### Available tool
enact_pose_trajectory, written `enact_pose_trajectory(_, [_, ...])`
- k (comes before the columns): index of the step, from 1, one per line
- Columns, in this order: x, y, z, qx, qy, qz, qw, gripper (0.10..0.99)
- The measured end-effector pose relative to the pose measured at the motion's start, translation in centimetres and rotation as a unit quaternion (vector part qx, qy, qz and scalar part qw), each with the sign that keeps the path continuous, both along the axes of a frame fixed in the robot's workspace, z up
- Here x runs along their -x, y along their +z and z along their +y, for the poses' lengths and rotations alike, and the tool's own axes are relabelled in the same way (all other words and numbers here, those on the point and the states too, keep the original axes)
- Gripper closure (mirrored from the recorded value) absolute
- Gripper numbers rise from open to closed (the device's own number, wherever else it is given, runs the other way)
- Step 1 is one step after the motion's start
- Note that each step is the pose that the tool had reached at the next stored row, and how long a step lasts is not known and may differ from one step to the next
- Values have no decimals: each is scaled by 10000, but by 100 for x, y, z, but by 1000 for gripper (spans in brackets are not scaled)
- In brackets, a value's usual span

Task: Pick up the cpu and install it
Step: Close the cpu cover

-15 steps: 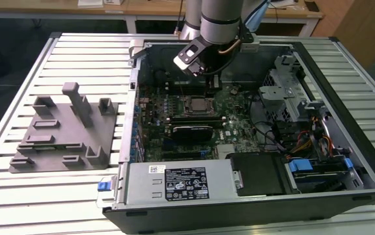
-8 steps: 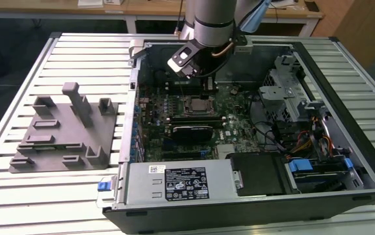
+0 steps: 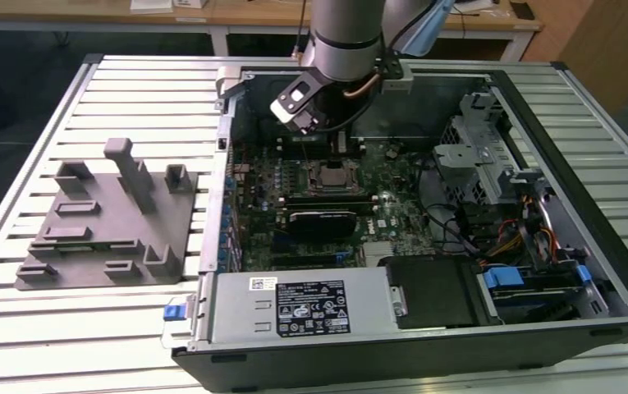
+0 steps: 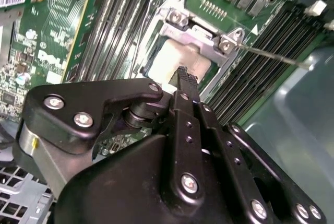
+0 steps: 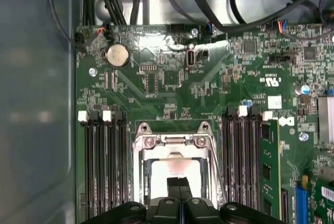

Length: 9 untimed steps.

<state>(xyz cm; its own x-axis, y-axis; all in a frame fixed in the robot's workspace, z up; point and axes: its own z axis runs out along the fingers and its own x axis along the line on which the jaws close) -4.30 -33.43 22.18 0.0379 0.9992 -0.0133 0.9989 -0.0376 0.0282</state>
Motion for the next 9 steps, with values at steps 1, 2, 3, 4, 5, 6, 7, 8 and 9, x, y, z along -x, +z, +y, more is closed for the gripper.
enact_pose_trajectory(1, [8, -3, 0, 0, -4, 0, 10000, 980])
enact_pose_trajectory(2, [9, -4, 0, 0, -6, 0, 10000, 980])
enact_pose_trajectory(3, [9, -4, 0, 1, -6, 0, 10000, 980])
enact_pose_trajectory(4, [9, -4, 0, 1, -7, 0, 10000, 980])
enact_pose_trajectory(5, [10, -5, 0, 0, -8, 0, 10000, 980])
enact_pose_trajectory(6, [10, -5, 0, 0, -5, 0, 10000, 980])
enact_pose_trajectory(7, [10, -5, 0, 0, 24, 0, 10000, 980])
enact_pose_trajectory(8, [10, -7, 0, -1, 174, -1, 9998, 980])
enact_pose_trajectory(9, [10, -9, 0, 0, 267, 0, 9996, 980])
